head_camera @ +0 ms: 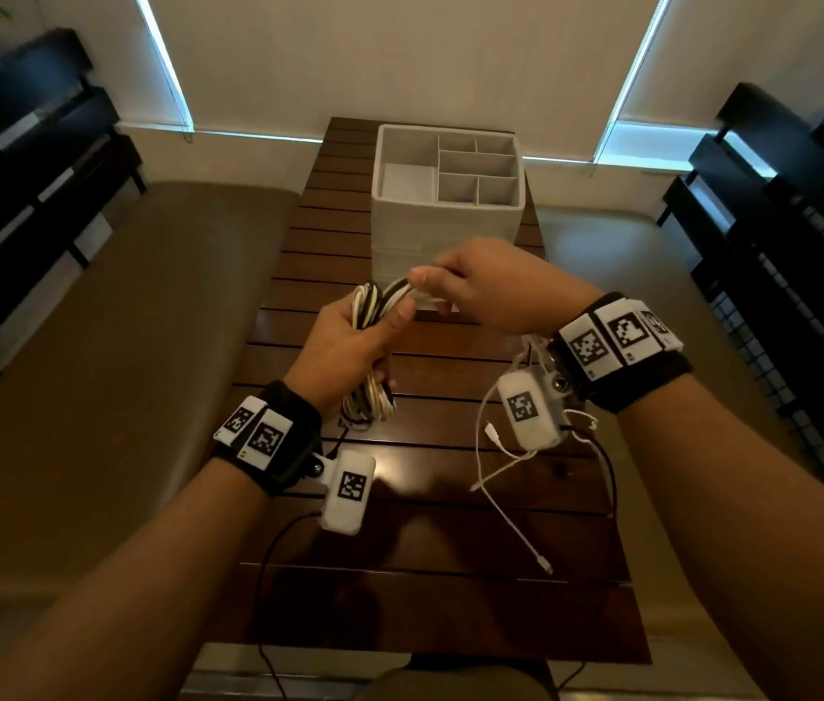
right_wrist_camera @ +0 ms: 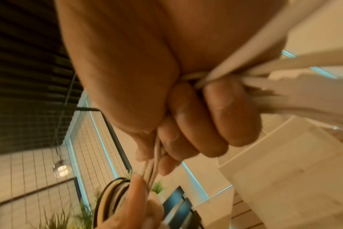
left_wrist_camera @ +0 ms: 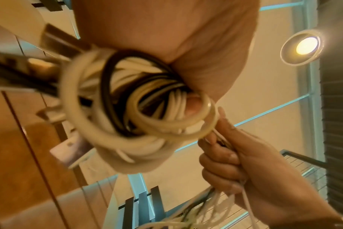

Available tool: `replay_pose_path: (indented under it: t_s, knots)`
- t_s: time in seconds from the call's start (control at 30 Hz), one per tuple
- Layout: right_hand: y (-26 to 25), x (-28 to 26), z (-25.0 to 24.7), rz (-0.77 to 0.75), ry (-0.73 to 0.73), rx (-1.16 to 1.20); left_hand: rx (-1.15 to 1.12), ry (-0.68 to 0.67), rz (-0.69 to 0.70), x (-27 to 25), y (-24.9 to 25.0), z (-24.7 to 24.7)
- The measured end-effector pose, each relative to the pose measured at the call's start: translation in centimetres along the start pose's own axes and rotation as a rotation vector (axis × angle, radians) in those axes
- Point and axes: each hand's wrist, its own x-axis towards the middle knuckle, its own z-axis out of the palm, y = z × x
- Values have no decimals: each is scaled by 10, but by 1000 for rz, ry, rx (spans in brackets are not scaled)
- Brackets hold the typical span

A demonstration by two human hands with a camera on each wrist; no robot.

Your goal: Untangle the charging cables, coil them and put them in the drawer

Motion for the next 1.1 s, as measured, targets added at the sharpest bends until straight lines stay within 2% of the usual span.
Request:
replay_pose_path:
  t_s: [0.07, 0.17, 0.23, 0.43, 0.53, 0.6, 0.77, 0.9, 1.0, 1.1]
  knots:
    - [-2, -3, -2, -56, 83, 153, -93, 27, 27, 1, 9, 1]
    - [5, -11, 6, -38, 34, 421, -203, 70, 59, 1, 19, -4]
    - [7, -14, 14, -24, 23, 494, -169, 80, 69, -1, 21, -9]
    - [-23, -3, 39, 35, 234, 778, -202, 107, 34, -5, 19, 3]
    - [-40, -2, 56, 88, 237, 1056, -203, 126, 75, -3, 18, 9]
    - [-45, -3, 65, 105, 228, 1136, -192, 143, 97, -3, 19, 10]
    - [-47, -8, 73, 161, 189, 1088, -126, 135, 98, -2, 29, 8]
    - [-47, -7, 70, 67, 175, 824, -159, 182, 28, 1, 30, 1]
    - [-50, -6, 70, -54, 131, 796, -142, 199, -3, -1, 28, 0]
    - [-48, -3, 78, -130, 88, 730, -112, 155, -30, -5, 26, -5]
